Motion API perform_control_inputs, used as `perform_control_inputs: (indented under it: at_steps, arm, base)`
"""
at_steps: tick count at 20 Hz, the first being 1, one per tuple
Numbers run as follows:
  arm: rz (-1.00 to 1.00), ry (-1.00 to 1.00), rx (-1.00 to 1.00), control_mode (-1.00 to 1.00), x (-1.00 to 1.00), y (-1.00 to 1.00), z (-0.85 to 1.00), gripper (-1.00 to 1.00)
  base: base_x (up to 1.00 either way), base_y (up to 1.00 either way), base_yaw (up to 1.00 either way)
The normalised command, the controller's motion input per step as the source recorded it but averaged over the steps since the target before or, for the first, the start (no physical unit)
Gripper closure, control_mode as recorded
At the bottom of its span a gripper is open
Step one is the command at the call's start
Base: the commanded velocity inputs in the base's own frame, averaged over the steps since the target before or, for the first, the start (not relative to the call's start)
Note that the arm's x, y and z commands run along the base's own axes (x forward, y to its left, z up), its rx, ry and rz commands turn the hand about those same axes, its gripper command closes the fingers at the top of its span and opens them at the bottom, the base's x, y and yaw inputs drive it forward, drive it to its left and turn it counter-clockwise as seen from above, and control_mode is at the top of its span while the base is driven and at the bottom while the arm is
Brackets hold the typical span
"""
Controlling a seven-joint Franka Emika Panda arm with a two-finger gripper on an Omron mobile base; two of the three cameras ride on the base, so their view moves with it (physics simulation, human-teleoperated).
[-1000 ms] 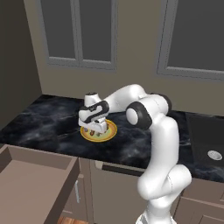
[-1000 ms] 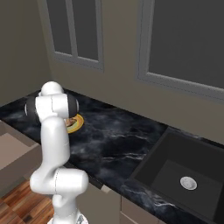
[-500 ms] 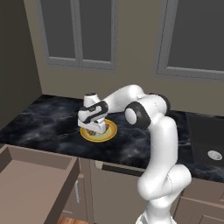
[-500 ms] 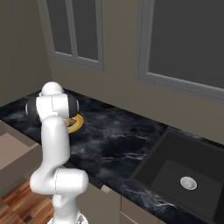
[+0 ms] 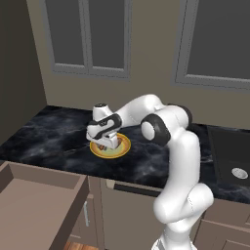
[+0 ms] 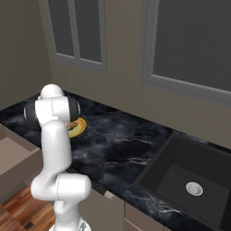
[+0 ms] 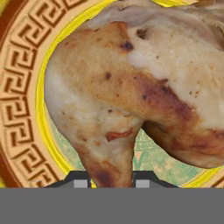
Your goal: Pick up the knife from the drawer and place it on the cutting board. Then place the meat from the plate to the cutting board.
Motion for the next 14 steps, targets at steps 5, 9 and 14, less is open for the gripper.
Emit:
perform_control_inputs:
  at_steps: [5,9,14]
  arm:
    - [-0.07,-0.14,0.00,-1.00,-0.73,-0.18,0.47,1.00]
    - [-0.11,-0.11,0.00,-1.00,-0.84,-0.25,0.58,1.00]
    - [-0.12,-0.07,0.00,-1.00,-0.83,-0.27,0.65,1.00]
  base:
    - [0.00,0.00,0.00]
    - [0.00,0.00,0.00]
    - [0.00,0.00,0.00]
